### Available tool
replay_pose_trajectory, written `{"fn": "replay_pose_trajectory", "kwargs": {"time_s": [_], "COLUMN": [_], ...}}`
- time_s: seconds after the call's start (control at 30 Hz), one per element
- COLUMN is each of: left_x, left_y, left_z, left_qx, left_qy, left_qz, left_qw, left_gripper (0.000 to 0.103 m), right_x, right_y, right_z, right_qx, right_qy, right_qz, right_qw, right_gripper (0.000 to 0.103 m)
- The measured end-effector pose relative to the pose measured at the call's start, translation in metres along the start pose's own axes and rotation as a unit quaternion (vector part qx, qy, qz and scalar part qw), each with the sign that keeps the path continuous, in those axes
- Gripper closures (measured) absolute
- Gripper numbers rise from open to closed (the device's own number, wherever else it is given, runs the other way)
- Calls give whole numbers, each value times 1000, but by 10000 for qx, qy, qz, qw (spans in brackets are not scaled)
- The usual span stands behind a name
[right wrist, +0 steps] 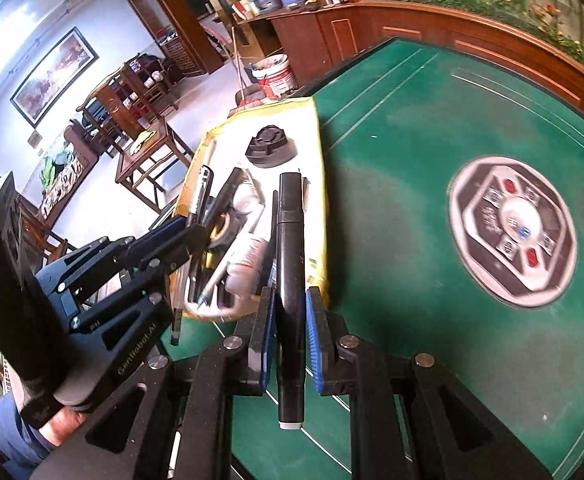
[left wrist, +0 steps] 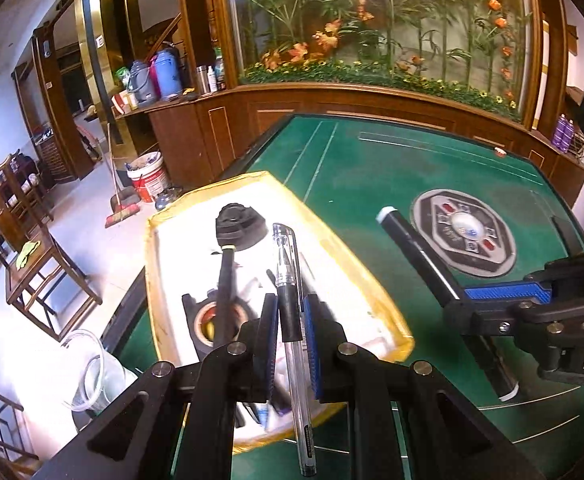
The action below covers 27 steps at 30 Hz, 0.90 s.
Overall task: Organize rigid objects
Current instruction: 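Lower both pens into the tray and open both grippers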
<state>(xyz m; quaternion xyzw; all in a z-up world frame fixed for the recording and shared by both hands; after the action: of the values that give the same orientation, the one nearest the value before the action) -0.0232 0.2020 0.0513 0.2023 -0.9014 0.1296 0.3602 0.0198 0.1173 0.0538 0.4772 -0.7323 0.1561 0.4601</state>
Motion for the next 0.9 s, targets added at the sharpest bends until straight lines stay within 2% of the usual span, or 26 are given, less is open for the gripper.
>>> {"fn": "replay_pose_trajectory", "kwargs": {"time_s": [0.43,0.9], "left_x": [-33,-63], "left_y": [31,46], "left_z": [-6,-1], "left_qx": [61,99], "left_qy": [202,479], "left_qz": [-148,-197], "left_qw": [9997,9986], "left_gripper": [90,90], "right_x": [-58,-94], "right_y": [17,15], "right_z": [-32,-41], "right_qx": [81,21], "right_qy": [282,565], "right_qz": [-56,-14], "right_qw": [9996,9984], "right_gripper": [89,89]}}
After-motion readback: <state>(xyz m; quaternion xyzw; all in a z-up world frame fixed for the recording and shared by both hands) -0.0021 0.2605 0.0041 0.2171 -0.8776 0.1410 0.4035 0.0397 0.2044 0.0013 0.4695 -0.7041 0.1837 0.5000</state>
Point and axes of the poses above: each gripper's, at about its wrist camera, not at the fingertips, and x roughly against the way its jaws point, y to its left, z to its underside, the point moved 7 cm from there along -x, roughly the way its jaws point, and after that the axes turned 12 degrees about x, right-handed, at the moved point
